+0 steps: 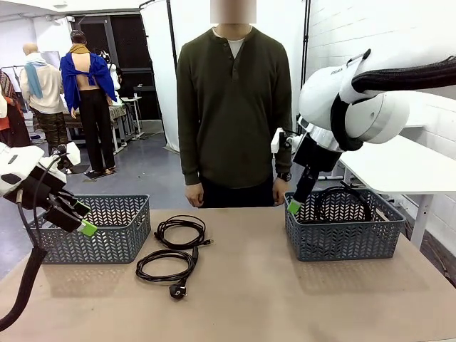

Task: Organize the cables according to human instructions.
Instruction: Pick up a bundle of cables and place it in the basket indicated by the human.

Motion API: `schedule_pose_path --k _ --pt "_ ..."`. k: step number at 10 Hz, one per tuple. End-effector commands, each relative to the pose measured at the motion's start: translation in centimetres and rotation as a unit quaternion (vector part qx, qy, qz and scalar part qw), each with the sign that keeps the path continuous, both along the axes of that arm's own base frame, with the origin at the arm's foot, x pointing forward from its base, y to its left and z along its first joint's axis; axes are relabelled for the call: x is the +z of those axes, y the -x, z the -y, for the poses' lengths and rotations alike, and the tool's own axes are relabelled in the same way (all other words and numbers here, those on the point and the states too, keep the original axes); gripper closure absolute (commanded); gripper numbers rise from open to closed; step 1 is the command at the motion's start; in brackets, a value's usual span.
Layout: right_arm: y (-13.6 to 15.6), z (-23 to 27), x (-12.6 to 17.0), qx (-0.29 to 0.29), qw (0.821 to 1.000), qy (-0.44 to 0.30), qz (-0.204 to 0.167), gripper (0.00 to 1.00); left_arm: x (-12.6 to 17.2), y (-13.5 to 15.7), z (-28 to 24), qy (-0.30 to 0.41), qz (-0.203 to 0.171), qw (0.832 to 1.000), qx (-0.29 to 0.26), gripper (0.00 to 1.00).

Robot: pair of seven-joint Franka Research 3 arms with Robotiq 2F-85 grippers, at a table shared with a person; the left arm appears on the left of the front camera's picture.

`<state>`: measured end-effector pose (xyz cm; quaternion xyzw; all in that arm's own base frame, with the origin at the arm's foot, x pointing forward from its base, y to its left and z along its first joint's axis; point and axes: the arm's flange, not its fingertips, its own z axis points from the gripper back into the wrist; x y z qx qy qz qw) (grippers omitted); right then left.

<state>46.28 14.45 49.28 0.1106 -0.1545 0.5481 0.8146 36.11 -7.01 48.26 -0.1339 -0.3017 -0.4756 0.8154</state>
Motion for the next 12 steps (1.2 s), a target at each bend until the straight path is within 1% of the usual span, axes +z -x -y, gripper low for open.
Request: schedule_pose_path --k 1,2,12 --pt "-0.13 0.07 -0.64 0.022 1.000 -0.001 0.006 0.00 -0.19 -0.23 -0.35 0.006 0.002 1.000 -0.012 0.00" --pt "0.00 0.00 0.00 0.000 1.000 0.000 0.000 0.00 -0.19 -0.23 -0.35 0.006 0.002 1.000 -0.012 0.00" --pt "0.00 0.00 0.00 0.000 1.000 0.000 0.000 0.00 -0.19 -0.23 -0.35 0.006 0.002 1.000 -0.012 0.00"
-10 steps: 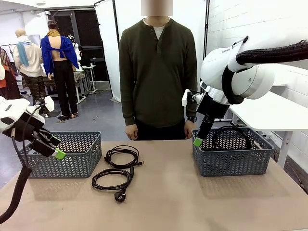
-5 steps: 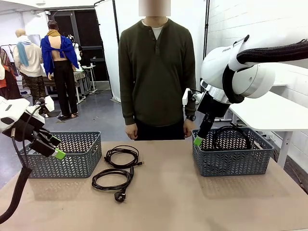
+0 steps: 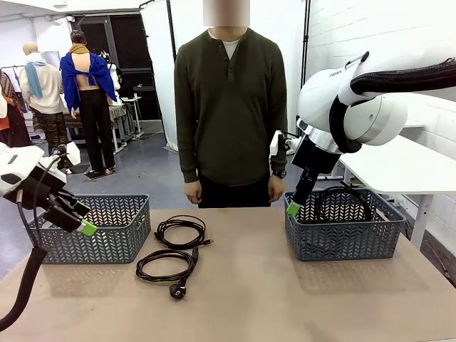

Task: Organize the cables according to human instructions.
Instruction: Pick up a bundle of cables and place it in the basket indicated by the human.

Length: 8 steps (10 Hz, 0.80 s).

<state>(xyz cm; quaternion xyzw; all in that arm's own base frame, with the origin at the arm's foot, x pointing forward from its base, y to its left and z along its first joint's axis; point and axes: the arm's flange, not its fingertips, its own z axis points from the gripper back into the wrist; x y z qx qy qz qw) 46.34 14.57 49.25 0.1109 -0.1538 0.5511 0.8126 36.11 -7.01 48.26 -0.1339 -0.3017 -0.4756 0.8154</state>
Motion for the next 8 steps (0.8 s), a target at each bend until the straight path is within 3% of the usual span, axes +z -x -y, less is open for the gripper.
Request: schedule_pose_path --k 1,8 --pt "0.06 0.12 0.03 -0.004 1.000 0.000 0.000 0.00 -0.19 -0.23 -0.35 0.006 0.002 1.000 -0.012 0.00" --pt "0.06 0.12 0.03 -0.004 1.000 0.000 0.000 0.00 -0.19 -0.23 -0.35 0.006 0.002 1.000 -0.012 0.00"
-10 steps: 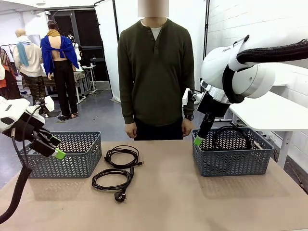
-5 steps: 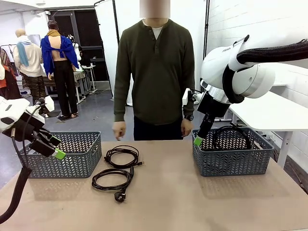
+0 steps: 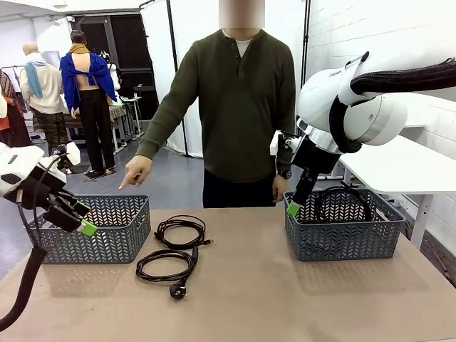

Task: Organize the cables according to human instructions.
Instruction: Pick up a bundle of cables and place it in the basket indicated by the human.

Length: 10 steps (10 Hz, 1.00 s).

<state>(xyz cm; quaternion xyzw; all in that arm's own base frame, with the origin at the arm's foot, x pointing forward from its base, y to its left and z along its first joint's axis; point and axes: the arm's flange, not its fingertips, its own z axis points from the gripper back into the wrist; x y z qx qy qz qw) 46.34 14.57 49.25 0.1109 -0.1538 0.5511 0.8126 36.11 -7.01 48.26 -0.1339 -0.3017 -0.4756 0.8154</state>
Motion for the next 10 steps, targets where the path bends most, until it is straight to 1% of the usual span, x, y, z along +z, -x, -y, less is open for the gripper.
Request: schedule_pose_path --k 1,10 --pt "0.06 0.12 0.03 -0.004 1.000 0.000 0.000 0.00 -0.19 -0.23 -0.35 0.006 0.002 1.000 -0.012 0.00" --pt "0.06 0.12 0.03 -0.004 1.000 0.000 0.000 0.00 -0.19 -0.23 -0.35 0.006 0.002 1.000 -0.012 0.00"
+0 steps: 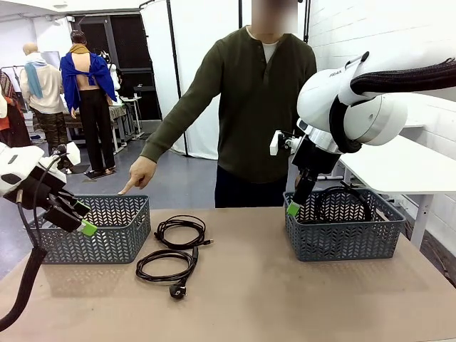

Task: Organize the cables according to human instructions.
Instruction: Pick up a bundle of cables and place it in the basket indicated by the human.

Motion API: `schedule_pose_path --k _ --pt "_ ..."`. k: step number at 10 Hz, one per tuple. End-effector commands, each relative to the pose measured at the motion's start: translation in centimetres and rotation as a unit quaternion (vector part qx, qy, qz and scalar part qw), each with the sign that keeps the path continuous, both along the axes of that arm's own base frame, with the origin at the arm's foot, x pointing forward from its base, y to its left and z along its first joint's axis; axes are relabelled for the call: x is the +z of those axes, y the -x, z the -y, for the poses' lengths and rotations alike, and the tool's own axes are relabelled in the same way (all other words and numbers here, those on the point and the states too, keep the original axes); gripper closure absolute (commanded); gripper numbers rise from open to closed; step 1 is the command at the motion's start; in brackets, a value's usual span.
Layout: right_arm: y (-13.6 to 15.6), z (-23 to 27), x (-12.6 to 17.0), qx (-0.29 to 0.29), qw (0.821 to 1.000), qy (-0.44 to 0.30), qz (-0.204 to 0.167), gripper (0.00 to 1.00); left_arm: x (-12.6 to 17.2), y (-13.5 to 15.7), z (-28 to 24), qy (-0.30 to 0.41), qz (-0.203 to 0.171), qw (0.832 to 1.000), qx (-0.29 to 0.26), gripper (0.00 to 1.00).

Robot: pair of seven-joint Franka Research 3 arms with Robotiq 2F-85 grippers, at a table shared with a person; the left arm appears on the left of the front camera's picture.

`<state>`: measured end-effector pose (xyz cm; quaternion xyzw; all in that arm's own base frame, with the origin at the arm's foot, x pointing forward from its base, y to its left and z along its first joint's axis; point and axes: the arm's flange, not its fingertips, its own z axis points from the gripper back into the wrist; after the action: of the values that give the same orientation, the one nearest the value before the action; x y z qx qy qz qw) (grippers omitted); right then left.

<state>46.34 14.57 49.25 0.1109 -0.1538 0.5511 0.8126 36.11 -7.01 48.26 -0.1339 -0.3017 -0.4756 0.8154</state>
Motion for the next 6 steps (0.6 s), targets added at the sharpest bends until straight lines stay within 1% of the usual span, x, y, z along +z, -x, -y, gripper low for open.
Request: schedule_pose_path --k 1,5,6 --pt "0.06 0.12 0.03 -0.004 1.000 0.000 0.000 0.00 -0.19 -0.23 -0.35 0.006 0.002 1.000 -0.012 0.00" --pt "0.06 0.12 0.03 -0.004 1.000 0.000 0.000 0.00 -0.19 -0.23 -0.35 0.006 0.002 1.000 -0.012 0.00" --pt "0.06 0.12 0.03 -0.004 1.000 0.000 0.000 0.00 0.00 0.00 0.00 0.000 0.000 1.000 0.000 0.00"
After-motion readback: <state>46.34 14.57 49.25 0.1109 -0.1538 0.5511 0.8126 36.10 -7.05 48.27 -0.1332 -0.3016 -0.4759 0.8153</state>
